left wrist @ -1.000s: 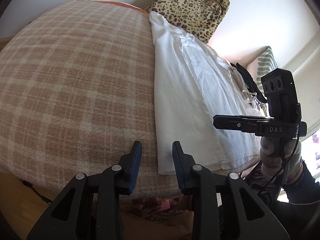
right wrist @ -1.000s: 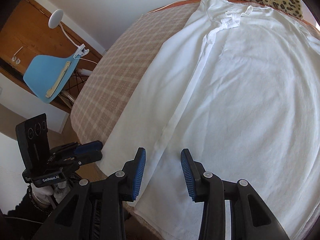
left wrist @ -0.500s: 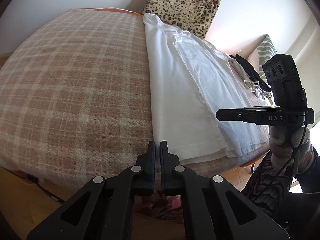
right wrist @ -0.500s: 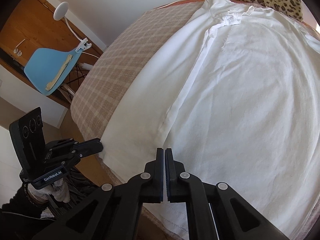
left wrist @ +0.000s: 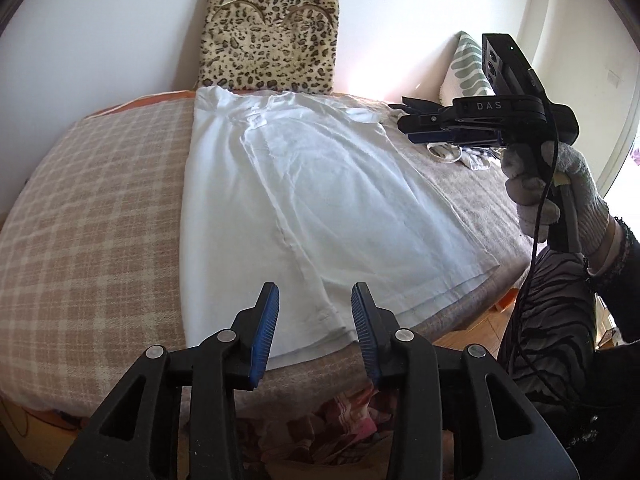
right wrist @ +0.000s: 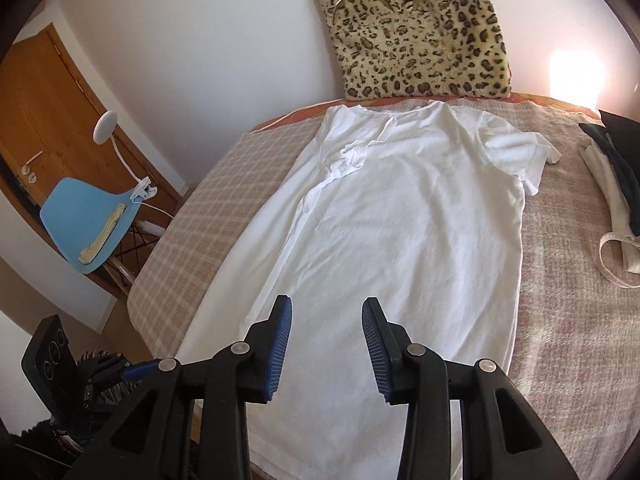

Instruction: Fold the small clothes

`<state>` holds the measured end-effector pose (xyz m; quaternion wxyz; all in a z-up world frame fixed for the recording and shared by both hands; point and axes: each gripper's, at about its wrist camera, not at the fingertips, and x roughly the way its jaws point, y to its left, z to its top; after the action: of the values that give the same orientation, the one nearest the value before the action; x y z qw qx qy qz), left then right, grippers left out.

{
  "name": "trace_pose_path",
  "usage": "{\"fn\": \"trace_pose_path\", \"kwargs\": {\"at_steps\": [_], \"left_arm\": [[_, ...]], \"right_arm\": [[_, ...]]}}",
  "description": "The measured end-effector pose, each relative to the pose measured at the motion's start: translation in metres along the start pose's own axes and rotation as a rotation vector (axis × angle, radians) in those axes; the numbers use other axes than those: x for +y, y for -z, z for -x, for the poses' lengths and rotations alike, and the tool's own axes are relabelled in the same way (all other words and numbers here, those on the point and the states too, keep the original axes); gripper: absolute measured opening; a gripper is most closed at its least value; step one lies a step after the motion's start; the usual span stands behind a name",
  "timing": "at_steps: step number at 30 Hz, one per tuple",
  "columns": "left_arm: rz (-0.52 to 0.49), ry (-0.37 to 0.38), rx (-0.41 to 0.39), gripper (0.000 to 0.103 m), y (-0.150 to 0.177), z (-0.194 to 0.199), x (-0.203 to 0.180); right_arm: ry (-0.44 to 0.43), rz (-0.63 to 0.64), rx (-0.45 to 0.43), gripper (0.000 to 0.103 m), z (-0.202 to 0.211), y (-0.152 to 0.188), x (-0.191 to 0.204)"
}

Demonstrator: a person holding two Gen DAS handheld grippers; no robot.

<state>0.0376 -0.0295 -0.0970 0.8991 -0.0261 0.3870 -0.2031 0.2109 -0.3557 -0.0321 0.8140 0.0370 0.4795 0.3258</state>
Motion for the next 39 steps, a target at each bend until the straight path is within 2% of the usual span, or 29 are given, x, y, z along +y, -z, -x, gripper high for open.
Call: {"fn": "trace_pose_path", "kwargs": {"at_steps": [10,16,18,20,24,32,39], "left_arm": [[-0.169,0.145,-0.005,0.036,-0.03,-0.044,-0.085],[-0.283,0.23,0.06,0.036,-0.029,-0.075,-0.137],[-0.324,0.239,0.083,0.041,-0.027,-0.083,-0.152],[-0.368,0.239,0.1,0.058,-0.024,-0.088,-0.165],[-0.434,0.218,0.134,0.059,-0.019,-0.099,-0.18],[-0.378,0.176,0.151,0.059,-0.025,-0.115,-0.175],[-0.354,0.181,0.159,0.055,-0.022,-0.119,-0.172]], "right_arm": [[0.091,-0.094,-0.137,0.041,0.039,-0.03,-0.078],[0.105,-0.141,-0.147,0.04,0.039,-0.054,-0.124],[0.124,-0.139,-0.139,0.041,0.032,-0.064,-0.137],[0.133,-0.149,-0.126,0.041,0.024,-0.074,-0.15],[0.121,-0.24,-0.142,0.041,0.006,-0.096,-0.184],[0.11,-0.353,-0.15,0.041,-0.038,-0.128,-0.232],[0.179,-0.359,-0.116,0.04,-0.071,-0.14,-0.247]]}}
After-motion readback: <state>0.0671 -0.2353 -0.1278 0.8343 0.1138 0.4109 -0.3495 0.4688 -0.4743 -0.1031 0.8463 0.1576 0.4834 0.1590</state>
